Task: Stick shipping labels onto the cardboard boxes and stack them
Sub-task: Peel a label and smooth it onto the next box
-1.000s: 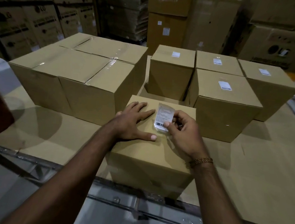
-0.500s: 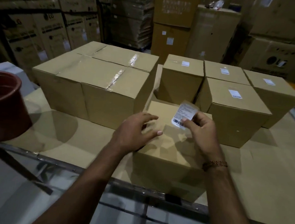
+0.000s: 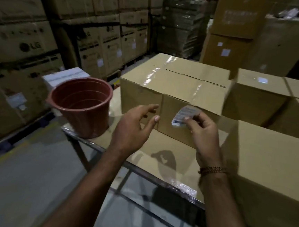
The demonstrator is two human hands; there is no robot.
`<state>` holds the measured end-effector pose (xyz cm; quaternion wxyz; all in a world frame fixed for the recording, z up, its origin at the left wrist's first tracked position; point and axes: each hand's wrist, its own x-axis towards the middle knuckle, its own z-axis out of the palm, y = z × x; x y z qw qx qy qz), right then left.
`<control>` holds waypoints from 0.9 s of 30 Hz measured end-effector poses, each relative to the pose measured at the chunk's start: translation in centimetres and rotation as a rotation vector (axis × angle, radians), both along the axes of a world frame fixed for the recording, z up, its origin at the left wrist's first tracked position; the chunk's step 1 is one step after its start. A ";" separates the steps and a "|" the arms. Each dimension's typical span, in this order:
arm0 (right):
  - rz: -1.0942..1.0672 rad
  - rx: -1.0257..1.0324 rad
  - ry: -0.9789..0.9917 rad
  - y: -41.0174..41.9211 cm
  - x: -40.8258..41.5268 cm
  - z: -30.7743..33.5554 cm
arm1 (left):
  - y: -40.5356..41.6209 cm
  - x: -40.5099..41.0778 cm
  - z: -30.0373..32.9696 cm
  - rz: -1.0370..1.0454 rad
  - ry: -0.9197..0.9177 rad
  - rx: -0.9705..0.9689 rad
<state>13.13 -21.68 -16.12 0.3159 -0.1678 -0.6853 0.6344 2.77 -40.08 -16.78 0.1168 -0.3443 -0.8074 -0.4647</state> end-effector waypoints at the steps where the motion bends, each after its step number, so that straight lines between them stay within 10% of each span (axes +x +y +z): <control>1: 0.006 0.026 -0.004 -1.3 -1.2 -0.1 | -1.5 -0.8 0.2 0.030 0.015 0.013; 27: 0.278 0.329 -0.259 -14.8 -33.8 -1.1 | -18.6 -27.7 0.8 0.524 0.016 -0.125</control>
